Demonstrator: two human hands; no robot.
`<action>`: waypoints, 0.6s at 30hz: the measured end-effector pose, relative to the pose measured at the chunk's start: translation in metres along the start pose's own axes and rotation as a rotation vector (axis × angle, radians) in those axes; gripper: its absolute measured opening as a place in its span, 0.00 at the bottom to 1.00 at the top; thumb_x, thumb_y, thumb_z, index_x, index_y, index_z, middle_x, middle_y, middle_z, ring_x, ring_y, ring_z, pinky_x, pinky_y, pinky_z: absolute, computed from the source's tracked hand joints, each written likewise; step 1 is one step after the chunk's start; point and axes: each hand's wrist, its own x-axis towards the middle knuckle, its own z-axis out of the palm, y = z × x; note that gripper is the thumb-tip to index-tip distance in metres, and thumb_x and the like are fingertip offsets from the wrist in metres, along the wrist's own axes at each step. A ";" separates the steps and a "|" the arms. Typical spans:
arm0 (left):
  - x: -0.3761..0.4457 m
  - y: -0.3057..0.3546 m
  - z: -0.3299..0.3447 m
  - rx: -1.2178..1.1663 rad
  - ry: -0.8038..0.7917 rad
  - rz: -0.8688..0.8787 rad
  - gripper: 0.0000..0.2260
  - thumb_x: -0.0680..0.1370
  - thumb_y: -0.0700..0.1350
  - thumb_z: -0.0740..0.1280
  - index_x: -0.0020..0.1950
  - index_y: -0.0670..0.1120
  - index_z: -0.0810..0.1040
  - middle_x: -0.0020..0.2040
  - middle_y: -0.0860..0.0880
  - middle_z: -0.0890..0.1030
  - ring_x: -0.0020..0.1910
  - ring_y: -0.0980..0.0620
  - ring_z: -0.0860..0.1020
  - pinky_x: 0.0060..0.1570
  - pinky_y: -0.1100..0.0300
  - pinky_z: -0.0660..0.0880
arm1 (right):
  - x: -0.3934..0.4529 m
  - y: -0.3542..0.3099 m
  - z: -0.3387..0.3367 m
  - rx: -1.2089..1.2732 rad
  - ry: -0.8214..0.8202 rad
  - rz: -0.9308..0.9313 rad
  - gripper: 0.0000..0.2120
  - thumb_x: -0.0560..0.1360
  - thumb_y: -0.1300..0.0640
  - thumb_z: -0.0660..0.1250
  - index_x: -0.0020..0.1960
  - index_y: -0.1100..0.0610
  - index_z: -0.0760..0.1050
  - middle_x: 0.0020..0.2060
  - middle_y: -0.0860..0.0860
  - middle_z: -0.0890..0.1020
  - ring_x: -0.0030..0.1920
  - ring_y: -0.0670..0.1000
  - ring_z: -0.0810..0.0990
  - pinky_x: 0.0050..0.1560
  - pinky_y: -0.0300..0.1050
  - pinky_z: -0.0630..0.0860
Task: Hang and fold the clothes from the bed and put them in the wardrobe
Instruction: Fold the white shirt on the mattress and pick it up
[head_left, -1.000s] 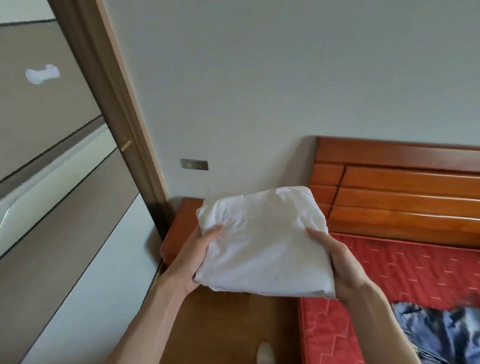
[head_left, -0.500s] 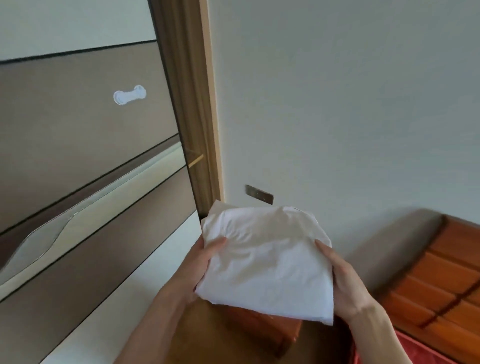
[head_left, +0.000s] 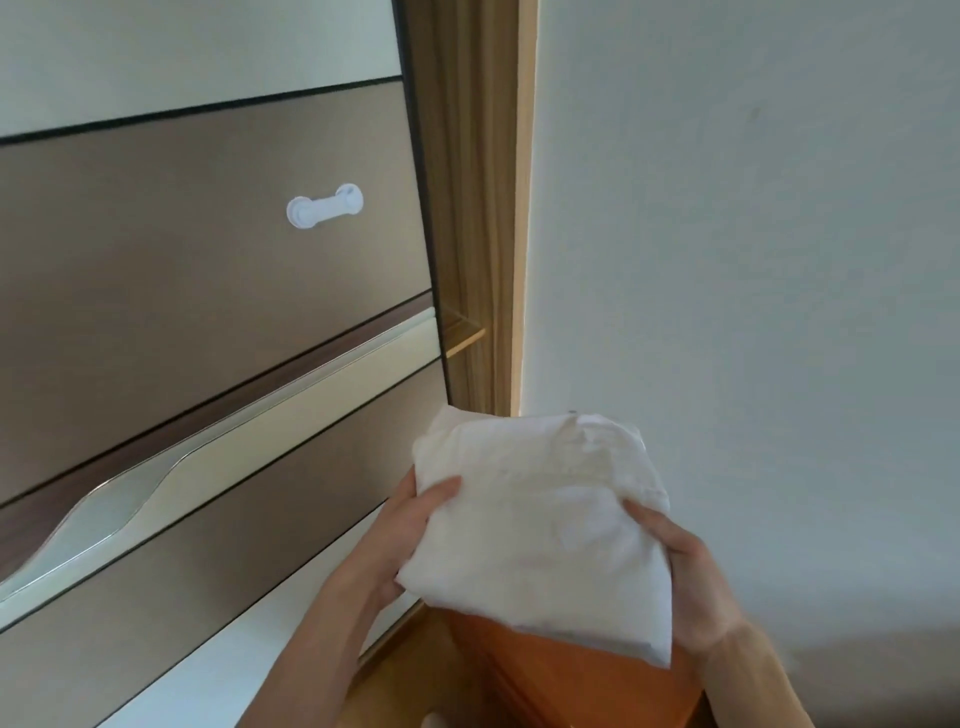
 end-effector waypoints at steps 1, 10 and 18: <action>0.009 0.004 -0.003 0.002 -0.004 -0.001 0.14 0.79 0.50 0.73 0.64 0.59 0.76 0.57 0.49 0.87 0.58 0.42 0.85 0.61 0.39 0.80 | 0.010 -0.004 0.003 0.004 0.004 0.009 0.22 0.82 0.51 0.63 0.66 0.66 0.80 0.63 0.67 0.81 0.59 0.67 0.84 0.52 0.61 0.84; 0.100 0.056 -0.027 0.046 -0.078 -0.045 0.16 0.80 0.51 0.72 0.67 0.58 0.76 0.56 0.47 0.87 0.56 0.43 0.86 0.52 0.46 0.84 | 0.077 -0.038 0.051 0.058 0.046 0.028 0.25 0.83 0.49 0.62 0.72 0.64 0.76 0.69 0.66 0.77 0.69 0.68 0.77 0.72 0.67 0.70; 0.188 0.085 -0.039 0.077 -0.196 -0.094 0.18 0.79 0.49 0.73 0.69 0.52 0.78 0.59 0.44 0.86 0.58 0.40 0.85 0.63 0.37 0.79 | 0.131 -0.055 0.080 0.132 0.104 -0.058 0.25 0.81 0.50 0.63 0.71 0.65 0.76 0.67 0.67 0.79 0.66 0.68 0.80 0.68 0.67 0.74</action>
